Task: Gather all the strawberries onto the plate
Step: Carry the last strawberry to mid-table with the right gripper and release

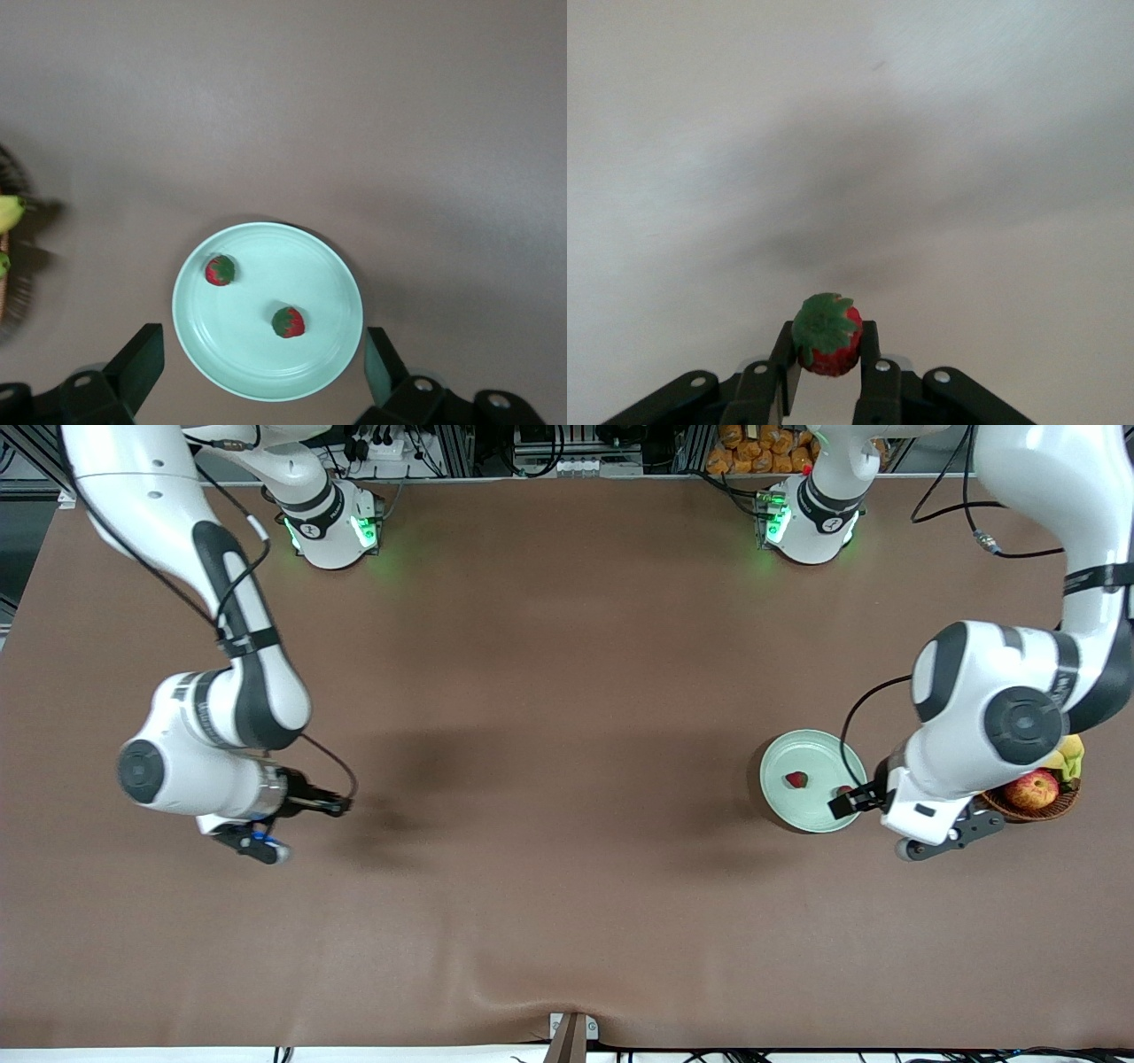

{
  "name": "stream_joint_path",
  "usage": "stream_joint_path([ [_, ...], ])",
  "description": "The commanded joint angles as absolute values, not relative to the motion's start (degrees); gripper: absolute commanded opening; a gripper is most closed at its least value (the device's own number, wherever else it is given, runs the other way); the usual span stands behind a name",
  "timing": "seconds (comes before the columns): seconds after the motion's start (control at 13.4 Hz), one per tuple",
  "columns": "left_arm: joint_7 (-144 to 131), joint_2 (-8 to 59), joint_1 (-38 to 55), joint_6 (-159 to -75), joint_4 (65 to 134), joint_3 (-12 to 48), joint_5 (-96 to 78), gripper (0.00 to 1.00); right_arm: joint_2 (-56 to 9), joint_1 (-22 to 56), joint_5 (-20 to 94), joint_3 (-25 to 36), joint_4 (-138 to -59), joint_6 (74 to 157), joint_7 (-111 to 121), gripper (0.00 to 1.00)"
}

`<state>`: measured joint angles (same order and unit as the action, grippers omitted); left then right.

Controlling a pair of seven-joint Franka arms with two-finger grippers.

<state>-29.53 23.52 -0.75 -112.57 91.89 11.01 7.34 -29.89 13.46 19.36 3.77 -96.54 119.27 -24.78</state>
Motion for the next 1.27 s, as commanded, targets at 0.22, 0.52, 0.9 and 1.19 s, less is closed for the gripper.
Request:
stream_joint_path([
  [0.22, -25.31, 20.74, -2.81, -111.01, 92.29, 11.51, 5.54, 1.0, -37.16, 17.74, 20.39, -6.32, -86.94, 124.07, -53.92, 0.0],
  [0.52, -25.49, 20.74, -2.29, -110.92, 92.11, 11.51, 5.45, 1.0, -41.04, 22.84, 20.39, -9.3, -86.22, 136.12, -64.13, 0.0],
  [0.9, -25.31, 20.74, -2.11, -110.83, 91.85, 11.6, 5.54, 1.0, -47.35, 28.11, 20.3, -13.71, -84.3, 149.3, -72.32, 0.0],
  [1.19, -25.23, 21.09, -1.93, -110.83, 92.37, 11.6, 5.45, 1.0, -52.46, 32.6, 20.21, -13.71, -81.39, 155.9, -75.32, 0.0],
])
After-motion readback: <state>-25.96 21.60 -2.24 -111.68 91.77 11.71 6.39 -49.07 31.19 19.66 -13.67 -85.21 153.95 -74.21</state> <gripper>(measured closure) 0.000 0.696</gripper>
